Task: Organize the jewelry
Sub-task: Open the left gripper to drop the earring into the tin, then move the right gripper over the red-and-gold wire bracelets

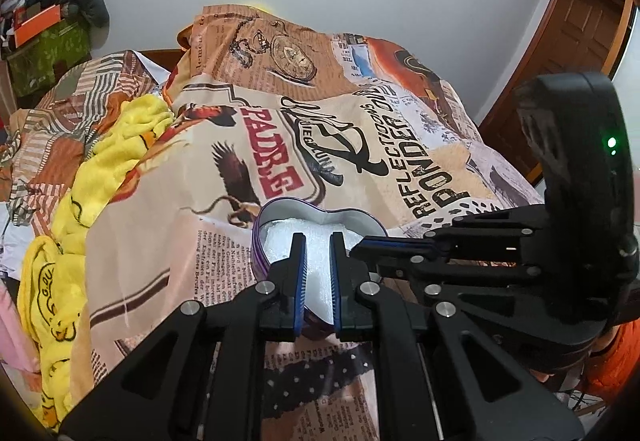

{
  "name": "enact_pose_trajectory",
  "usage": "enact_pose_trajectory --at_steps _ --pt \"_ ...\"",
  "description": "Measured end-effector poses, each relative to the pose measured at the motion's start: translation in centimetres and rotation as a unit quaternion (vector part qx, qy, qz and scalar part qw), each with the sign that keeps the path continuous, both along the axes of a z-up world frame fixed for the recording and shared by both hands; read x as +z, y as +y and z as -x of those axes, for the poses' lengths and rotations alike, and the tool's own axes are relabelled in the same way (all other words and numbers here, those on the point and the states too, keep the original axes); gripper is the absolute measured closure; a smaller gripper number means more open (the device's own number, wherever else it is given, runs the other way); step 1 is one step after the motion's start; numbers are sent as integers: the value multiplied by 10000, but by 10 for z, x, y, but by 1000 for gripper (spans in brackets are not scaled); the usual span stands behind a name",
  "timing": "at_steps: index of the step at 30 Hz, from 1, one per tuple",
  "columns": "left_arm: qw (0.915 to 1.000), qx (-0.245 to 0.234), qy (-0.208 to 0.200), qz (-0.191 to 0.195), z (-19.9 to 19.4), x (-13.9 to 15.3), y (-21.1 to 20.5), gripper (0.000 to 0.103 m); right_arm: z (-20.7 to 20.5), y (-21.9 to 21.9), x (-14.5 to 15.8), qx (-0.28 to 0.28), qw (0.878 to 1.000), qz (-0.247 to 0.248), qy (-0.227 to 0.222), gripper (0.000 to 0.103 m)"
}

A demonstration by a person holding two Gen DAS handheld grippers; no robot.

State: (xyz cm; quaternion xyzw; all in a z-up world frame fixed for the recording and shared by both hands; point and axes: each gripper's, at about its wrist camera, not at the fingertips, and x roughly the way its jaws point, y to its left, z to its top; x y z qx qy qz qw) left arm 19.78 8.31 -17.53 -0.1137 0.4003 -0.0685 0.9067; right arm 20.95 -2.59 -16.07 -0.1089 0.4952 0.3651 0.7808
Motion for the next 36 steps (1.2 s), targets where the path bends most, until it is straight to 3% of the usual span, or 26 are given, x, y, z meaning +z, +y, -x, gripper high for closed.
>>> enact_pose_trajectory --at_steps 3,6,9,11,14,28,36 --pt "9999 68 4 -88 2 3 0 93 1 2 1 14 9999 81 -73 99" --pt "9998 158 22 -87 4 5 3 84 1 2 3 -26 9997 174 -192 96" --pt "9997 246 -2 -20 8 9 9 76 0 1 5 -89 9995 167 -246 85" --pt "9997 256 -18 41 11 12 12 74 0 -2 8 -131 9994 125 -291 75" --pt "9996 264 -52 68 15 17 13 72 3 -4 13 -179 9990 98 -404 67" --pt "9977 401 -370 -403 41 47 -1 54 23 -32 46 -381 9947 86 -953 66" --pt "9972 166 -313 -664 44 46 -33 53 30 -75 60 -735 9910 11 -1117 66"
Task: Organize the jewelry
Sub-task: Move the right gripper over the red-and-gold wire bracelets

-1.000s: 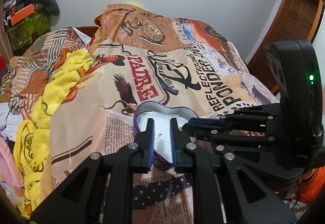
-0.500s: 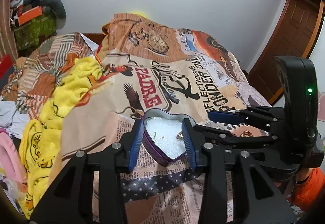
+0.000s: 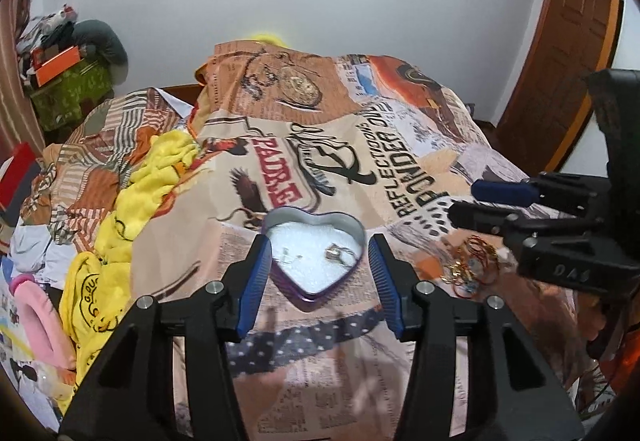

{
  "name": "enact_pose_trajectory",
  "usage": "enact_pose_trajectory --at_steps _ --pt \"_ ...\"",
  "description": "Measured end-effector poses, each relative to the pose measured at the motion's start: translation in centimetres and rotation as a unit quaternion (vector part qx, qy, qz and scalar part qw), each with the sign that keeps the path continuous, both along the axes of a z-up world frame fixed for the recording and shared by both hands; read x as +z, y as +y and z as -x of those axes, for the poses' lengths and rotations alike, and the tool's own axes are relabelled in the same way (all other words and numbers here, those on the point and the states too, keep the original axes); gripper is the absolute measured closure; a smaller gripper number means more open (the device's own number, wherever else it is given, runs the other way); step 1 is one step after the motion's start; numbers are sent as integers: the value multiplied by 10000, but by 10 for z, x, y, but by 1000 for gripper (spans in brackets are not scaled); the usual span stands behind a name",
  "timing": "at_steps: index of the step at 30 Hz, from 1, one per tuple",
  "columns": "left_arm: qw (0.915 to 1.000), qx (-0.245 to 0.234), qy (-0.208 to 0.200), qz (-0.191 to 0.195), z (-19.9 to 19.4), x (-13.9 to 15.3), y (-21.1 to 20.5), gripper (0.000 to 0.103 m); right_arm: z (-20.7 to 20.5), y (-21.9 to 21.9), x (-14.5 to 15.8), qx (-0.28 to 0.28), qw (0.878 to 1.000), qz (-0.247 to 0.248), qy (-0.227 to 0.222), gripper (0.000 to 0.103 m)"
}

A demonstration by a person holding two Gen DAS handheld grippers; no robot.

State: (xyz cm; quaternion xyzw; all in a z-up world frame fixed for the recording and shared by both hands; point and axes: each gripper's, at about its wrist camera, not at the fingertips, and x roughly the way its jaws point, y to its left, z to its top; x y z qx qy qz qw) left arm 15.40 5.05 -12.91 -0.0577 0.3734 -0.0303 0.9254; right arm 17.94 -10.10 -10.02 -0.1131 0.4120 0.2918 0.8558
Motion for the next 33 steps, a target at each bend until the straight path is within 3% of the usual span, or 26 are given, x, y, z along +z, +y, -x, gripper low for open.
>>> enact_pose_trajectory --at_steps 11,18,24,33 --pt "9987 -490 78 60 -20 1 -54 53 3 -70 9 -619 9979 -22 -165 65" --pt "9967 -757 302 -40 -31 -17 -82 53 -1 -102 -5 -877 9960 -61 129 65" --pt "9946 -852 567 -184 -28 -41 -91 53 -3 -106 -29 -799 9958 105 429 65" --pt "9949 -757 621 -233 -20 -55 -87 53 -2 -93 -50 -449 9969 264 594 66"
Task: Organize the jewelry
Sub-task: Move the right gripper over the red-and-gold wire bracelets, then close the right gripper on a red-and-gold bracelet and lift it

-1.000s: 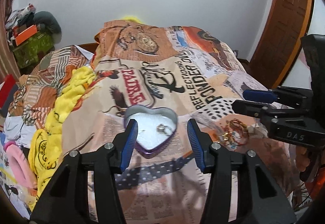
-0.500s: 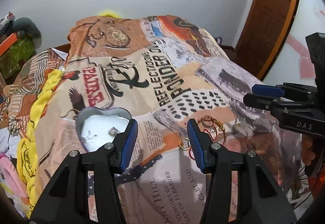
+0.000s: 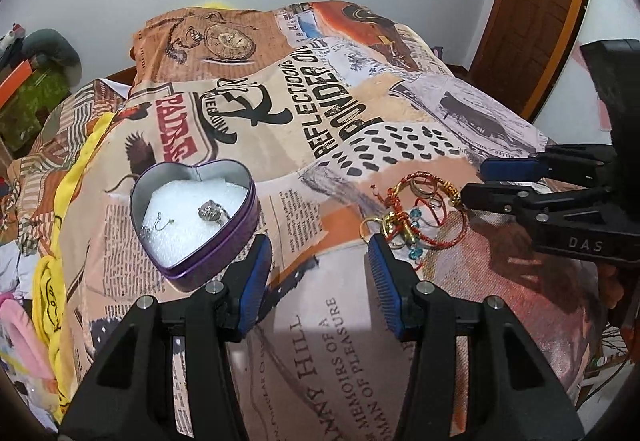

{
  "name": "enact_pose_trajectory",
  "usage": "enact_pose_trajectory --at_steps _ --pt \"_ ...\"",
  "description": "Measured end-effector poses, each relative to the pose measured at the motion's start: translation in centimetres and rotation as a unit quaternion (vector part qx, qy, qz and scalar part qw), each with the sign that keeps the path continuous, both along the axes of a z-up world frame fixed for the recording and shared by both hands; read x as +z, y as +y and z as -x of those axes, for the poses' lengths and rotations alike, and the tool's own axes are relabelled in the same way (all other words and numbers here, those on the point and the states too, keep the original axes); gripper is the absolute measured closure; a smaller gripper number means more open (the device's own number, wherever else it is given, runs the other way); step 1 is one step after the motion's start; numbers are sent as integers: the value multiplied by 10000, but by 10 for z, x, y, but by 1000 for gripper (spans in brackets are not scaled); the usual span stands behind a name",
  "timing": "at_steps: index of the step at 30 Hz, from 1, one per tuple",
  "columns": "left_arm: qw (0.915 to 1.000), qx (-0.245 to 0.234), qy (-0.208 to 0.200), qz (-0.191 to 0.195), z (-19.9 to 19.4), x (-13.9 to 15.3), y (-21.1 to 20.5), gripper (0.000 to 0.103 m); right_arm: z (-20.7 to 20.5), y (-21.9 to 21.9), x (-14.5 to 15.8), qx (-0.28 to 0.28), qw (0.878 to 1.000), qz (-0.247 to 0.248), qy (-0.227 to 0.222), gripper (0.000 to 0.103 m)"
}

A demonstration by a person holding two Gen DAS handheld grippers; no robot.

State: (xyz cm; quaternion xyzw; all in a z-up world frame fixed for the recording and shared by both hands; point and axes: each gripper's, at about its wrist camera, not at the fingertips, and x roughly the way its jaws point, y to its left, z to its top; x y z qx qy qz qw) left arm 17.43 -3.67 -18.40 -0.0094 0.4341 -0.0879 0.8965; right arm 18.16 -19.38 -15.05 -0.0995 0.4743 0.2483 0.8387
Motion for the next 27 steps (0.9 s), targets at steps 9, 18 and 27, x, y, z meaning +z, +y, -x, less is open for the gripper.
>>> enact_pose_trajectory --at_steps 9,18,27 --pt "10000 25 -11 59 2 -2 4 53 -2 15 -10 225 9997 109 65 85" --pt "10000 -36 -41 55 5 1 0 53 4 14 2 166 9996 -202 -97 94" --pt "9994 -260 54 242 3 1 -9 58 5 -8 30 -174 9974 -535 -450 94"
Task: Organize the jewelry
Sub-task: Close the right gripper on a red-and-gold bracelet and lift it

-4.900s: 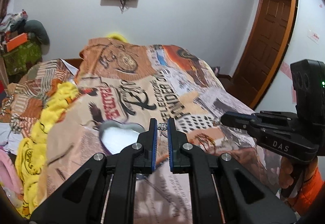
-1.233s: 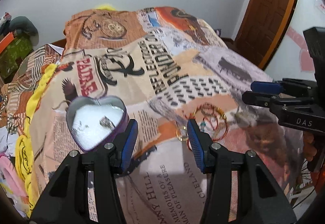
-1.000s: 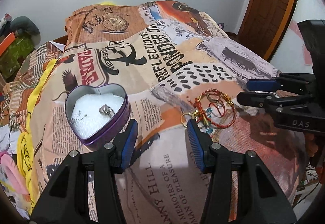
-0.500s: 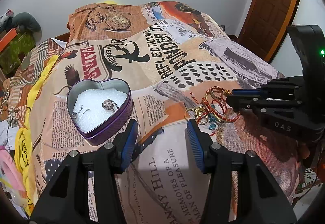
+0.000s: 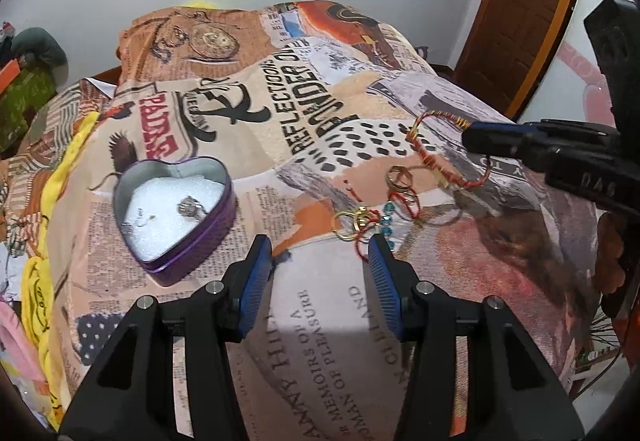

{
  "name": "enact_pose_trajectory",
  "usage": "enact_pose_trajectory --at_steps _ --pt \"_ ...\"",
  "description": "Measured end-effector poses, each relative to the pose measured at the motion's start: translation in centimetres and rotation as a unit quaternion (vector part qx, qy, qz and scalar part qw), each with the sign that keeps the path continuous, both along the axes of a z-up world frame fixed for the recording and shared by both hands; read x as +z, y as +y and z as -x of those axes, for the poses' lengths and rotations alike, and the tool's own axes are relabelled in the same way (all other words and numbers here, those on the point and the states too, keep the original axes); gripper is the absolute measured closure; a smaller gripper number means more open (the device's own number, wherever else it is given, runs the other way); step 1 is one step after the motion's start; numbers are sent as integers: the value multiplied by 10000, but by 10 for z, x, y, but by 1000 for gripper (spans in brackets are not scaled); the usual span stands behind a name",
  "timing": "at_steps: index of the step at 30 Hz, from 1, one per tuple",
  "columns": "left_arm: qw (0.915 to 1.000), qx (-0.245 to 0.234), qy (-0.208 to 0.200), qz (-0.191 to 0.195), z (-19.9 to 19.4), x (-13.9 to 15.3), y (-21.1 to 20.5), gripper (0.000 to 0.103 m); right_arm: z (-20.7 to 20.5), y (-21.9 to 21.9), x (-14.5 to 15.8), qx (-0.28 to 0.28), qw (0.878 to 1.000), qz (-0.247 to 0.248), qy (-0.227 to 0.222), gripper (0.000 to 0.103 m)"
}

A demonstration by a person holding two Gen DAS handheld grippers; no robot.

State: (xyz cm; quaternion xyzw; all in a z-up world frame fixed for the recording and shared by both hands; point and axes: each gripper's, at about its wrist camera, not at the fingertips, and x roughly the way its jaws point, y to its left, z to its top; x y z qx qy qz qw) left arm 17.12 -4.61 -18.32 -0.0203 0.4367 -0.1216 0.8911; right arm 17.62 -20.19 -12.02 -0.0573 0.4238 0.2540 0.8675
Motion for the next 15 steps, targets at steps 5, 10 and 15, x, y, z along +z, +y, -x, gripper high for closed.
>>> enact_pose_trajectory --at_steps 5,10,15 --pt "9995 -210 185 157 -4 -7 -11 74 0 -13 -1 -179 9998 -19 -9 94" --pt "9993 -163 215 271 -7 -12 -18 88 1 -23 -4 -267 9996 -107 54 94" --pt "9997 -161 132 88 -7 -13 -26 103 2 -28 -3 -313 9992 -223 67 94"
